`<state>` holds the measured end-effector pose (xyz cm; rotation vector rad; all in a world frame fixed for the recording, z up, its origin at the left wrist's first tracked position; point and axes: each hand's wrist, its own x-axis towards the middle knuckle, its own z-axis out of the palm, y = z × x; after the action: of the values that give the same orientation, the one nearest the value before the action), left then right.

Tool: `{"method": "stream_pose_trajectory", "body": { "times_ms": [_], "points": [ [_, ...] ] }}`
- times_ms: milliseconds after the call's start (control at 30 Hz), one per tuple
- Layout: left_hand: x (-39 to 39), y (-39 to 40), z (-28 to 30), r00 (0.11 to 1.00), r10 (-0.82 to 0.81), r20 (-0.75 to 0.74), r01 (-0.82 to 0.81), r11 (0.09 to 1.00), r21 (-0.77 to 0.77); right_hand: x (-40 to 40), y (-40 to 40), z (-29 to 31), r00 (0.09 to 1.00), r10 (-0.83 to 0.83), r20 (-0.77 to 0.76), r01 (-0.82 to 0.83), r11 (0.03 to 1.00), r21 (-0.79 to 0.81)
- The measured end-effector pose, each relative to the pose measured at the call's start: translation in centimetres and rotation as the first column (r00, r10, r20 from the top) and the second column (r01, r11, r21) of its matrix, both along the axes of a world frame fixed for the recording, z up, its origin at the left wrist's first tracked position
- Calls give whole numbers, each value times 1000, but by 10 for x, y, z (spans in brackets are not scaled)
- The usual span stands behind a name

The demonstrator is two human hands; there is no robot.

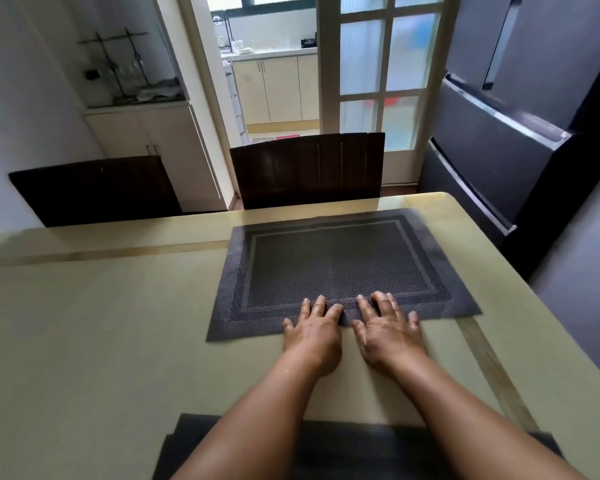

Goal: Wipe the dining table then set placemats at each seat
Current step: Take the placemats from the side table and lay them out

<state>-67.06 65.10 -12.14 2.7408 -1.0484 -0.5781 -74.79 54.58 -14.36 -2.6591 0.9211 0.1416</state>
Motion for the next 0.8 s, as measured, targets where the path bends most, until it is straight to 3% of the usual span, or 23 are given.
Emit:
{"method": "stream_pose_trajectory", "body": {
  "times_ms": [133, 267, 600, 667, 800],
  "points": [
    [-13, 11, 6, 1000, 2, 1, -2, 1000, -22, -7, 4, 6, 1000, 17, 17, -18, 1000, 25],
    [-67, 40, 9, 999, 36, -3, -36, 980, -195, -36, 33, 13, 985, 80, 151, -87, 996, 36],
    [-216, 168, 1, 996, 81, -37, -83, 995, -58, -152, 159, 29, 946, 236, 222, -250, 968, 33],
    [-228, 196, -2, 998, 42, -40, -43, 999, -25, -176, 183, 33, 950, 238, 200, -246, 969, 12],
    [-220, 228, -10, 1000, -20, -16, 21, 999, 43, -203, 211, 33, 957, 284, -61, -284, 959, 12]
  ]
}}
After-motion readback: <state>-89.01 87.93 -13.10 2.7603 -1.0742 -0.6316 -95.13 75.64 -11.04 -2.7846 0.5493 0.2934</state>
